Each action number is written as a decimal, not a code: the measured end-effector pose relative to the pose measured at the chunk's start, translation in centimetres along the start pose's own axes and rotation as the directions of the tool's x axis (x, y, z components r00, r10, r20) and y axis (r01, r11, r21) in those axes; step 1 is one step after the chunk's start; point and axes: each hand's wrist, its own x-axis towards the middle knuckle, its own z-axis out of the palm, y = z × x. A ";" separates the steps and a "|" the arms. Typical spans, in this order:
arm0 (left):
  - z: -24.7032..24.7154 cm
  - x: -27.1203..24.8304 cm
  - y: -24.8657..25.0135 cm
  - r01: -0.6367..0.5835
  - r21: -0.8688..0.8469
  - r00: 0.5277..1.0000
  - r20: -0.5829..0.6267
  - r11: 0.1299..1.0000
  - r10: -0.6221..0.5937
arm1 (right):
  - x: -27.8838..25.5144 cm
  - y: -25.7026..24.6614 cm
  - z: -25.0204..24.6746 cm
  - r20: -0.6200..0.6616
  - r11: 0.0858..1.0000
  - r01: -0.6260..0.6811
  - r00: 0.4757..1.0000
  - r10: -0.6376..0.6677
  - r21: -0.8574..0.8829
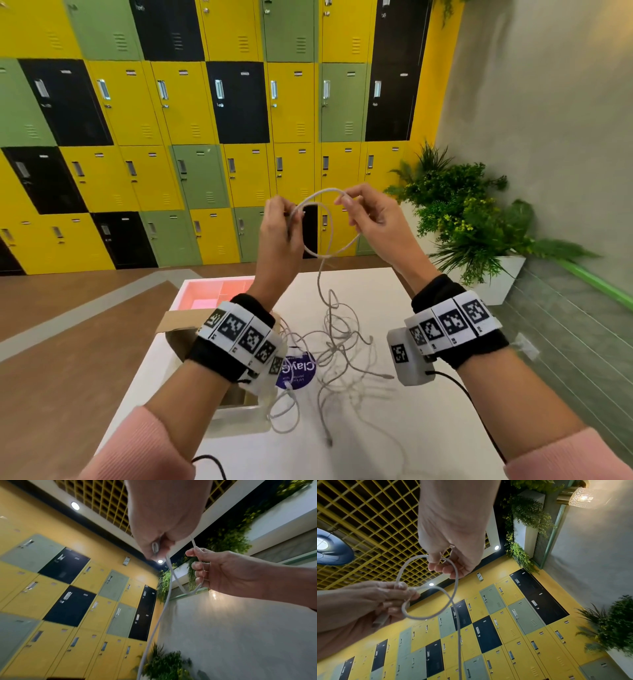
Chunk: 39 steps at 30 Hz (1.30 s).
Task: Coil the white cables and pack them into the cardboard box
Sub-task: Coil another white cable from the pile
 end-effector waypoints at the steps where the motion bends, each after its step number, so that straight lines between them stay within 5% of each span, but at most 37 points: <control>1: 0.0 -0.7 -0.5 0.049 -0.005 0.996 0.075 0.999 -0.049 | -0.4 0.3 0.2 0.025 0.999 -0.021 0.999 0.021 -0.025; 5: -0.5 -3.8 -2.3 0.245 -0.007 0.909 0.350 0.970 -0.227 | -2.4 1.8 1.1 0.130 0.990 -0.128 0.982 0.134 -0.055; 12: -3.4 -5.8 -0.9 0.411 -0.062 0.827 0.445 0.910 -0.343 | -3.5 1.7 2.2 0.189 0.983 -0.183 0.965 0.182 -0.013; 19: -7.0 -6.1 -0.6 0.656 -0.251 0.681 0.604 0.712 -0.414 | -4.0 1.2 4.6 0.225 0.981 -0.196 0.956 0.191 0.002; 23: -6.7 -7.4 -0.7 0.764 -0.371 0.610 0.681 0.528 -0.405 | -5.2 2.3 6.3 0.231 0.973 -0.229 0.945 0.231 -0.037; 27: -5.9 -7.4 -1.0 0.768 -0.452 0.625 0.686 0.454 -0.373 | -6.8 3.5 7.9 0.270 0.958 -0.271 0.920 0.285 -0.090; 31: -5.3 -7.4 -1.3 0.728 -0.437 0.665 0.640 0.529 -0.386 | -8.0 4.2 9.5 0.377 0.951 -0.263 0.874 0.306 -0.162; 37: -4.7 -7.1 -3.1 0.654 -0.532 0.751 0.545 0.539 -0.373 | -9.0 4.2 10.3 0.529 0.926 -0.337 0.761 0.375 -0.171; 39: -4.6 -6.9 -3.8 0.627 -0.560 0.778 0.483 0.542 -0.402 | -9.5 4.3 10.1 0.611 0.917 -0.335 0.687 0.395 -0.217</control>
